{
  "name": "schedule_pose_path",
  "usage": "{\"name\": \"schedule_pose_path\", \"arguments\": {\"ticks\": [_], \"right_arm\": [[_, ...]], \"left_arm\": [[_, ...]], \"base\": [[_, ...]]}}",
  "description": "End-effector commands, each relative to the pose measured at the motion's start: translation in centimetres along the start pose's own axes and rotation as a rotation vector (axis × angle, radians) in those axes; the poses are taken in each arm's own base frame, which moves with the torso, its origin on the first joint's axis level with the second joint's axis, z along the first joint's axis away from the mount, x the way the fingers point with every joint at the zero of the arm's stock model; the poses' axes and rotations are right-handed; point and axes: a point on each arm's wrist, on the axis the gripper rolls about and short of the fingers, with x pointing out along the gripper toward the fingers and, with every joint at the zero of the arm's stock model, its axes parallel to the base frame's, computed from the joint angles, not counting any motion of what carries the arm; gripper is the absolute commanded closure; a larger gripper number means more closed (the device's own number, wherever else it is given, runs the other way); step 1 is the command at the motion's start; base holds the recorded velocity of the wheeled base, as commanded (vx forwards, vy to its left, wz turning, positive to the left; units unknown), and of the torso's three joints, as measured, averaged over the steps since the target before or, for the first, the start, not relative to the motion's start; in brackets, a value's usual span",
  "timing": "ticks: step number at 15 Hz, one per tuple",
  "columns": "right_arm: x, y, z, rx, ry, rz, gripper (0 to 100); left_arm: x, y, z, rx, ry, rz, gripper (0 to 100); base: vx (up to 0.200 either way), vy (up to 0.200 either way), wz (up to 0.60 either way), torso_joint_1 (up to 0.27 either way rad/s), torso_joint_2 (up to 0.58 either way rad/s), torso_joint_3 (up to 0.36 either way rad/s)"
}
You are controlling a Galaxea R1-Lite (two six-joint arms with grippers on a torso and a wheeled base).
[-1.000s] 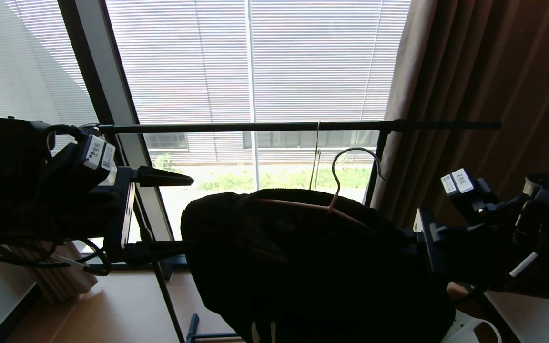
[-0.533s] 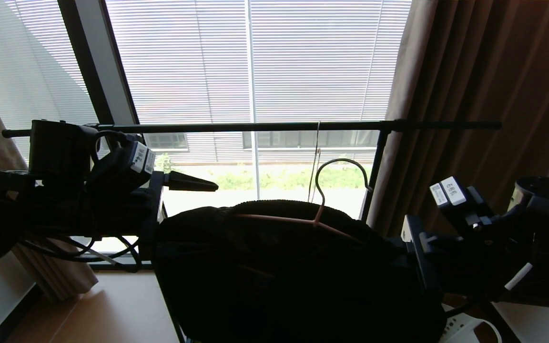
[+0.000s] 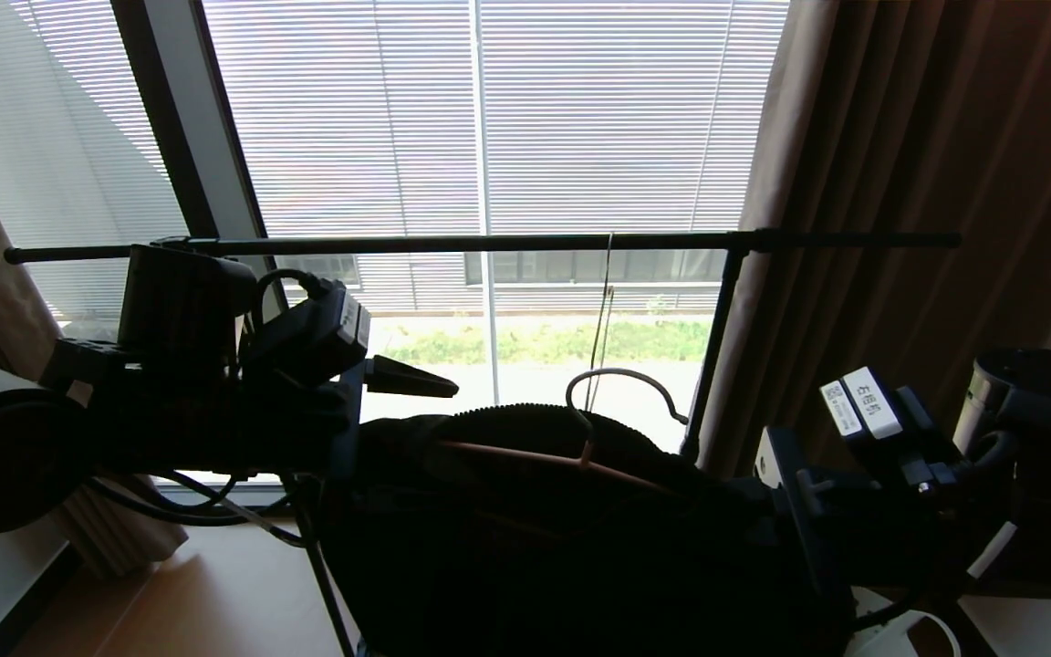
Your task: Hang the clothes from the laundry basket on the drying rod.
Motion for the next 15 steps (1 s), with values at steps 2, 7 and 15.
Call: {"name": "schedule_pose_path", "arguments": {"ticks": [2, 7, 15], "right_arm": [[0.1, 0.0, 0.0, -0.021, -0.012, 0.047, 100], [-0.4, -1.4, -0.2, -0.012, -0.01, -0.001, 100], [-1.7, -3.2, 0.0, -0.012, -0.025, -0.056, 100]], "left_arm": [[0.4, -0.5, -0.1, -0.006, 0.004, -0.021, 0], [-0.9, -1.1, 1.3, 0.034, -0.02, 0.013, 0], [-6.1, -3.2, 4.4, -0.019, 0.021, 0.064, 0]], "base": [[0.0, 0.0, 0.0, 0.0, 0.0, 0.0], [0.0, 0.0, 0.0, 0.0, 0.0, 0.0], [0.0, 0.0, 0.0, 0.0, 0.0, 0.0]]}}
